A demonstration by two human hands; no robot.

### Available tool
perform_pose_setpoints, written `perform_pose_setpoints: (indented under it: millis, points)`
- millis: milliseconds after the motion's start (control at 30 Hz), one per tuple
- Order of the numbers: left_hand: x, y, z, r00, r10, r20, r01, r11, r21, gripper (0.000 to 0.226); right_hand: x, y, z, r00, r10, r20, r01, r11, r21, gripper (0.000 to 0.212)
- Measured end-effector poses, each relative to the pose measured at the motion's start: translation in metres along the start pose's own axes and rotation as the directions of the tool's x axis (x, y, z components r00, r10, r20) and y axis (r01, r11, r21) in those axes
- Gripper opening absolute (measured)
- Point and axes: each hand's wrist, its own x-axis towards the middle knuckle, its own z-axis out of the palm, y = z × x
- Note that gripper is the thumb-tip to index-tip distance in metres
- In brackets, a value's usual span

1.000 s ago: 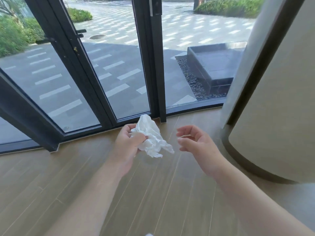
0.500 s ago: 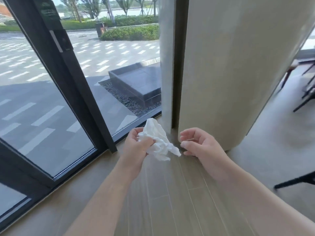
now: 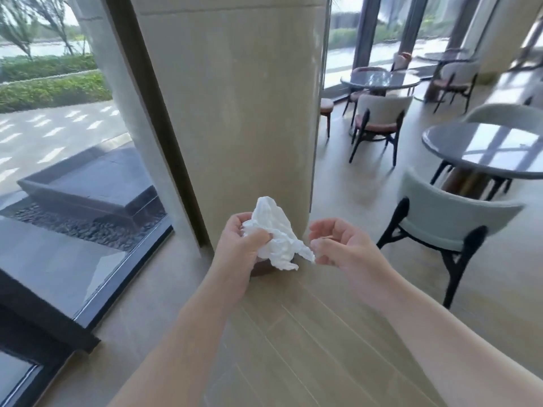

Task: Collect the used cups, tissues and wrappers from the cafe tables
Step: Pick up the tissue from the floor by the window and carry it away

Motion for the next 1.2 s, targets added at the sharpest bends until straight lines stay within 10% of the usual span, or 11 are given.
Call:
perform_pose_setpoints:
  millis: [1200]
  points:
    - [0.133,-0.043,0.663,0.726,0.005,0.688,-0.004,1.0,-0.002,0.044,-0.047,-0.076,-0.589,0.642,-0.129,-0.755,0.172,0.985,-0.022,0.021]
